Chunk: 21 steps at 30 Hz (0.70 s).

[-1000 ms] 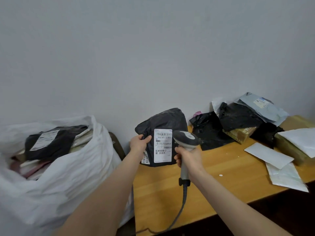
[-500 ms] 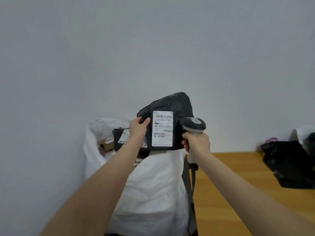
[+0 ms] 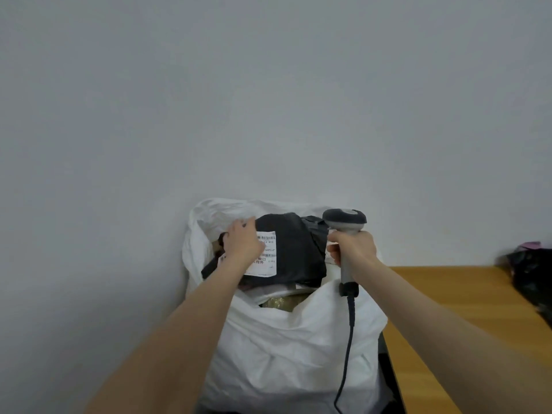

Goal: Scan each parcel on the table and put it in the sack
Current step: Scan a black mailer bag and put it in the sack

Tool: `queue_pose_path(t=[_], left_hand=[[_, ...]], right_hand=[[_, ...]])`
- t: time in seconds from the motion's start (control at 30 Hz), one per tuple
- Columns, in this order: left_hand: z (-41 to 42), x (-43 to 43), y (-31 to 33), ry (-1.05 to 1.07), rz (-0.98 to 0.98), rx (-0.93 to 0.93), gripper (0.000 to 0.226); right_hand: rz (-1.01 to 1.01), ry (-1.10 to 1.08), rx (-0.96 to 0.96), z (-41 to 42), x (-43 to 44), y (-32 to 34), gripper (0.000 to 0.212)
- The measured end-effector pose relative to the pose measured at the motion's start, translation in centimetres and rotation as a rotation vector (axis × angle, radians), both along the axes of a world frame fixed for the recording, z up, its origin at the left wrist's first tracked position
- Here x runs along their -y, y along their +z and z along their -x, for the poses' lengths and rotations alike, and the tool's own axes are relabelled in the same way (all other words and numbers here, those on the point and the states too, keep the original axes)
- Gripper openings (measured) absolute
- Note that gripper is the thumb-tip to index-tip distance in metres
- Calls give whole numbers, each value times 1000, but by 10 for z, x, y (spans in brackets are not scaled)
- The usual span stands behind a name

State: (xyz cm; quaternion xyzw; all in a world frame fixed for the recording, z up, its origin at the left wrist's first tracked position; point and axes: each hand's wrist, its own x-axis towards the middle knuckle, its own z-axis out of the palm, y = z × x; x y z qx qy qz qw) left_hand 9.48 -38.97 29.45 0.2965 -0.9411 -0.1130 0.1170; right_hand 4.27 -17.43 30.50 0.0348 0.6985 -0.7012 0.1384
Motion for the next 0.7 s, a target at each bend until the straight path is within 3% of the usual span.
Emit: queue_pose_path(t=[0.13, 0.23, 0.4, 0.5, 0.6, 0.7], left_hand=[[25, -48, -8, -317, -88, 268, 91], [27, -41, -38, -277, -131, 437, 88], [33, -19, -47, -188, -188, 454, 88], [51, -39, -23, -230, -173, 378, 87], [76, -82, 0, -342, -92, 106, 67], [95, -140, 10, -522, -37, 8, 56]], right_hand=[[69, -13, 64, -2, 4, -5, 6], [71, -36, 87, 0, -9, -9, 7], [98, -151, 144, 5, -47, -26, 2], [198, -210, 229, 4, -62, -36, 5], [290, -289, 320, 0, -76, -45, 11], [308, -305, 407, -7, -98, -51, 18]])
